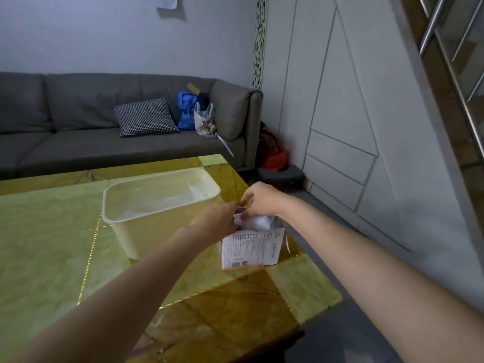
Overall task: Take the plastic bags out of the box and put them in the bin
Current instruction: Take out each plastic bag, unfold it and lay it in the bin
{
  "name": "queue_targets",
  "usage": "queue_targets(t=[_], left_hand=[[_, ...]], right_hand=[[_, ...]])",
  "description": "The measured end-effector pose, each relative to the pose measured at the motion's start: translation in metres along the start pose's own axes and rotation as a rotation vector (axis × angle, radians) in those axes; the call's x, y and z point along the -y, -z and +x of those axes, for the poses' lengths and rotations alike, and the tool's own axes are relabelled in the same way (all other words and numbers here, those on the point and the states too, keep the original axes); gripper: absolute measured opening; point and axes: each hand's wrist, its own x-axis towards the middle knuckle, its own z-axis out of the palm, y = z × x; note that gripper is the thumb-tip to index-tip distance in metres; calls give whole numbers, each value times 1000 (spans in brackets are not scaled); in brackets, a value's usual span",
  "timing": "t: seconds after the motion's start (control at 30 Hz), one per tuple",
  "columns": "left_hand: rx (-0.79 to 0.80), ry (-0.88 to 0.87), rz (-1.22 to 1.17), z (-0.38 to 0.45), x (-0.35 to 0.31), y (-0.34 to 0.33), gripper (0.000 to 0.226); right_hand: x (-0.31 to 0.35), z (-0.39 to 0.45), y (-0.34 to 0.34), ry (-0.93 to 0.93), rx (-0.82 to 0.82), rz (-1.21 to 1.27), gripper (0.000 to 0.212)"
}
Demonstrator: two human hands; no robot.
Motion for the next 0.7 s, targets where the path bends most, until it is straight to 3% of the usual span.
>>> queue_targets(t=[0.1,0.2,0.3,0.37,0.47,0.57,0.7], left_hand=[[-14,-17,28,-4,1,2,24],[-129,10,43,-7,3,5,20],[-166,16,-14,-8,5,7,15],[-172,49,-115,-7,8,10,12],[-116,63,-231,-7,7,11,16],[-23,94,-428,-9,3,9,37],[57,89,-476,-10,3,3,56]], right_hand=[[-7,0,6,17,-32,246,26],[-13,-2,7,-22,-96,319,28],[-10,-5,8,-149,70,244,55],[-7,-8,10,-197,214,164,58],[1,-10,11,-154,206,7,43],[7,-9,13,-88,93,50,35],[16,-11,14,30,87,74,9]])
